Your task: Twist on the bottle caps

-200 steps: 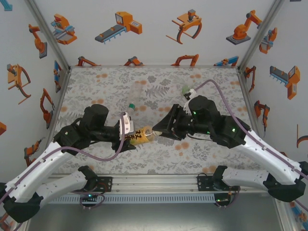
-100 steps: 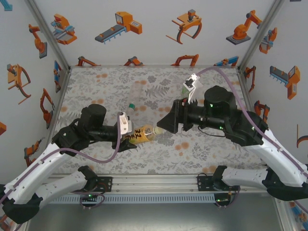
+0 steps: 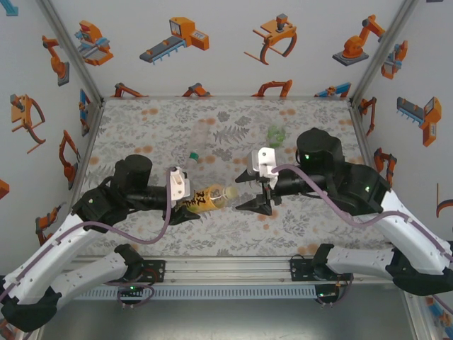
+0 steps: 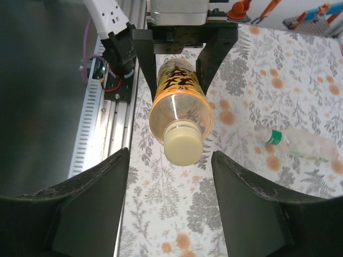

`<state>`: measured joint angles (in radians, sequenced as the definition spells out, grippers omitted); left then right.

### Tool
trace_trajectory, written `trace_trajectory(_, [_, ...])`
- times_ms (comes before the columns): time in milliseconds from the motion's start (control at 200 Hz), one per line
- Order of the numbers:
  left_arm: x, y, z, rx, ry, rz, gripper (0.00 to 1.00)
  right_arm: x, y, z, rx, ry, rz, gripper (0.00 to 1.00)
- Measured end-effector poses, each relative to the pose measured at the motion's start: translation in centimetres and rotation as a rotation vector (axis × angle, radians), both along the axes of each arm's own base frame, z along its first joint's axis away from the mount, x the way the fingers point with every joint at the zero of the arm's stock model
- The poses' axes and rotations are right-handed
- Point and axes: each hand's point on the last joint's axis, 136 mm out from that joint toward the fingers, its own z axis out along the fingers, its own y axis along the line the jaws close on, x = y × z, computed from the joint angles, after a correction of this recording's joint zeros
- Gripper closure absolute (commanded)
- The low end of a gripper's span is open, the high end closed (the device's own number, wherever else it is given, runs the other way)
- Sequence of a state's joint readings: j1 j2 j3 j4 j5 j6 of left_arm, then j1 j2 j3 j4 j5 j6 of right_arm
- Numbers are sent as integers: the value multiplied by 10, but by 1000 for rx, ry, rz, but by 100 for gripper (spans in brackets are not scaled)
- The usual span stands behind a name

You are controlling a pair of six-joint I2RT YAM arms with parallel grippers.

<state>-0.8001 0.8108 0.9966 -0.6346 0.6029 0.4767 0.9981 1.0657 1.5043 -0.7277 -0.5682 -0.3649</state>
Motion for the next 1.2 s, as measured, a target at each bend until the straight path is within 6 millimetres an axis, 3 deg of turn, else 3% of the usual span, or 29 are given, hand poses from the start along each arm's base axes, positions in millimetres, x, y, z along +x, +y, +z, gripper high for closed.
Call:
trace_trajectory(646, [-1,1,2,-5,-5,0,100,5,13,-11,-8,-61,41,62])
trace_trajectory(871, [-2,2,2,-4,-5,1,100,8,15,-10,-1,-40,21,84])
trace_trajectory(1051, [0,3,-1,9,-1,12,100,18,16,-14,9,131,-96,100])
trace_trajectory(1197, [5,4,-4,23,-7,37,100,39,15,-19,20,411,-309,100])
